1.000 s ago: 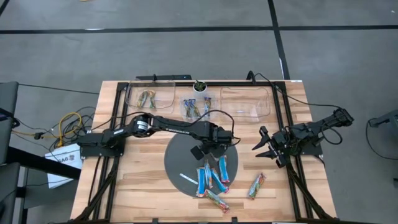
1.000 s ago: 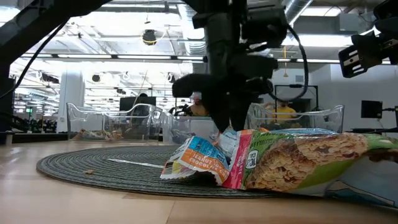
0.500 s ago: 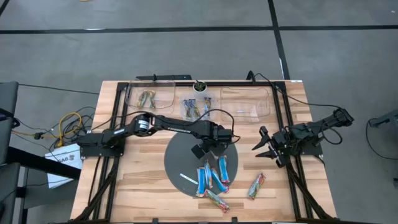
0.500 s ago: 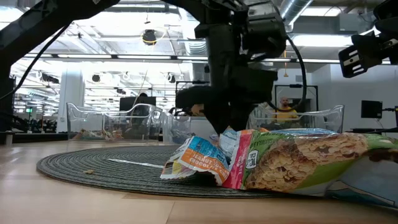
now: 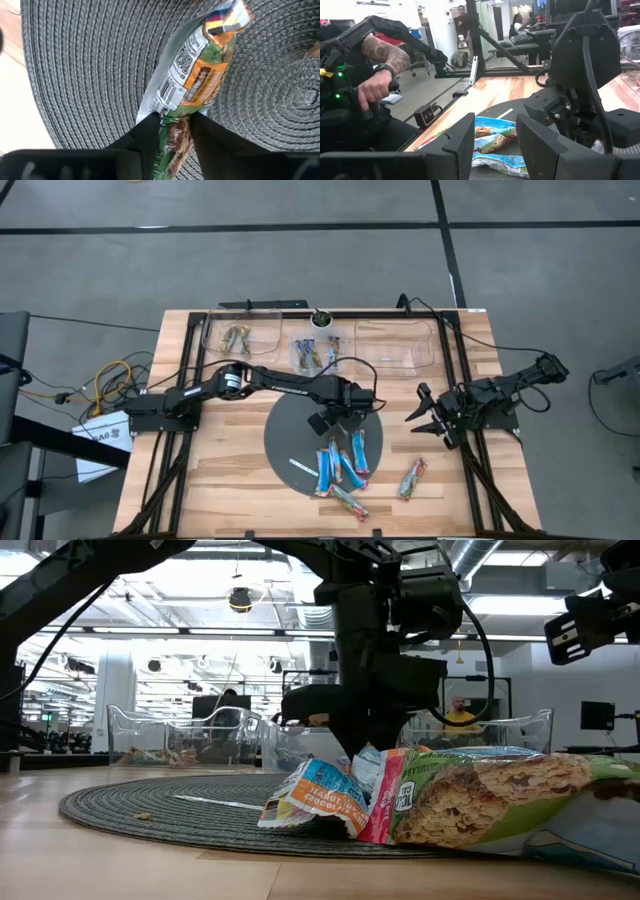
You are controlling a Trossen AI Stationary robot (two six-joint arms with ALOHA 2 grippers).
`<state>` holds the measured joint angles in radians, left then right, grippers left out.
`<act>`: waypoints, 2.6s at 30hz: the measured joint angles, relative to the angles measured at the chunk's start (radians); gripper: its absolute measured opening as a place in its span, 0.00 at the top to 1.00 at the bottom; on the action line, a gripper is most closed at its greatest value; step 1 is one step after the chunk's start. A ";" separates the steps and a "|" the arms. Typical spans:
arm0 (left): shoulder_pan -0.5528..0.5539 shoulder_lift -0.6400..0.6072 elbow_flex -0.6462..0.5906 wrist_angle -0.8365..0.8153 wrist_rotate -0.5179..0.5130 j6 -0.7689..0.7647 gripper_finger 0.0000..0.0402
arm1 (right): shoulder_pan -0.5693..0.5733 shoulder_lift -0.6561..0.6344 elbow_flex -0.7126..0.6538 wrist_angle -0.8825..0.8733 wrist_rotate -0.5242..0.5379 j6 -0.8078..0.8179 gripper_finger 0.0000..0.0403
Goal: Pick and place Granola Bars by type
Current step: Put the yellow granola bar into the left transparent bin
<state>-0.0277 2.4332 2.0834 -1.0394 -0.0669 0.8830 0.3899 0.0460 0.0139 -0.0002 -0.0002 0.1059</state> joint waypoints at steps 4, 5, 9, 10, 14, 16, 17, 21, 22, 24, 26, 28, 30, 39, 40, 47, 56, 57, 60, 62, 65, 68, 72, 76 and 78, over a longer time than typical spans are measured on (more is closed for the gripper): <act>0.000 0.000 0.001 -0.001 0.001 0.000 0.87 | 0.000 0.000 0.000 0.000 0.000 0.000 0.66; 0.000 0.000 0.002 -0.001 0.001 0.000 0.90 | 0.000 0.000 0.000 0.000 0.000 0.000 0.66; 0.000 -0.001 0.003 -0.005 0.000 -0.008 0.98 | 0.000 0.000 0.000 0.000 0.000 0.000 0.66; 0.000 -0.001 0.003 -0.005 0.000 -0.009 0.98 | 0.000 0.000 0.000 0.000 0.000 0.000 0.66; -0.002 0.000 0.012 -0.018 -0.001 -0.017 0.99 | 0.000 0.000 0.000 0.000 0.000 0.000 0.66; -0.005 0.003 0.031 -0.043 -0.001 -0.037 1.00 | 0.000 0.000 0.000 0.000 0.000 0.000 0.66; -0.006 0.003 0.038 -0.053 -0.001 -0.044 1.00 | 0.000 0.000 0.000 0.000 0.000 0.000 0.66; -0.012 0.006 0.067 -0.105 -0.001 -0.078 1.00 | 0.000 0.000 0.000 0.000 0.000 0.000 0.66; -0.014 0.006 0.076 -0.125 0.000 -0.089 1.00 | 0.000 0.000 0.000 0.000 0.000 0.000 0.65; -0.018 0.006 0.088 -0.156 0.000 -0.111 1.00 | 0.000 0.000 0.000 0.000 0.000 0.000 0.66; -0.020 0.006 0.095 -0.189 0.000 -0.135 1.00 | 0.000 0.000 0.000 0.000 0.000 0.000 0.66; -0.022 0.006 0.100 -0.227 0.001 -0.164 1.00 | 0.000 0.000 0.000 0.000 0.000 0.000 0.66; -0.022 0.005 0.101 -0.261 0.003 -0.195 1.00 | 0.000 0.000 0.000 0.000 0.000 0.000 0.66; -0.020 -0.029 0.098 -0.358 0.009 -0.341 1.00 | 0.000 0.000 0.000 0.000 0.000 0.000 0.66; -0.021 -0.042 0.087 -0.358 0.009 -0.353 1.00 | 0.000 0.000 0.000 0.000 0.000 0.000 0.66; -0.038 -0.162 -0.061 -0.324 0.006 -0.433 1.00 | 0.000 0.000 0.000 0.000 0.000 0.000 0.66; -0.033 -0.420 -0.460 -0.056 -0.024 -0.571 1.00 | 0.000 0.000 0.000 0.000 0.000 0.000 0.65; -0.031 -0.455 -0.506 -0.032 -0.029 -0.594 1.00 | 0.000 0.000 0.000 0.000 0.000 0.000 0.66; -0.017 -0.550 -0.638 0.036 -0.049 -0.670 1.00 | 0.000 0.000 0.000 0.000 0.000 0.000 0.66; -0.006 -0.612 -0.715 0.076 -0.071 -0.723 1.00 | 0.000 0.000 0.000 0.000 0.000 0.000 0.66; 0.011 -0.704 -0.818 0.117 -0.119 -0.806 1.00 | 0.000 0.000 0.000 0.000 0.000 0.000 0.66; 0.033 -0.792 -0.897 0.141 -0.175 -0.884 1.00 | 0.000 0.000 0.000 0.000 0.000 0.000 0.65; 0.064 -0.907 -0.972 0.152 -0.257 -0.986 1.00 | 0.000 0.000 0.000 0.000 0.000 0.000 0.66; 0.096 -1.007 -1.024 0.151 -0.346 -1.089 1.00 | 0.000 0.000 0.000 0.000 0.000 0.000 0.66; 0.112 -1.056 -1.049 0.152 -0.384 -1.138 1.00 | 0.000 0.000 0.000 0.000 0.000 0.000 0.65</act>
<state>0.0844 1.3770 1.0345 -0.8874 -0.4510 -0.2547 0.3897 0.0460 0.0139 -0.0002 0.0001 0.1059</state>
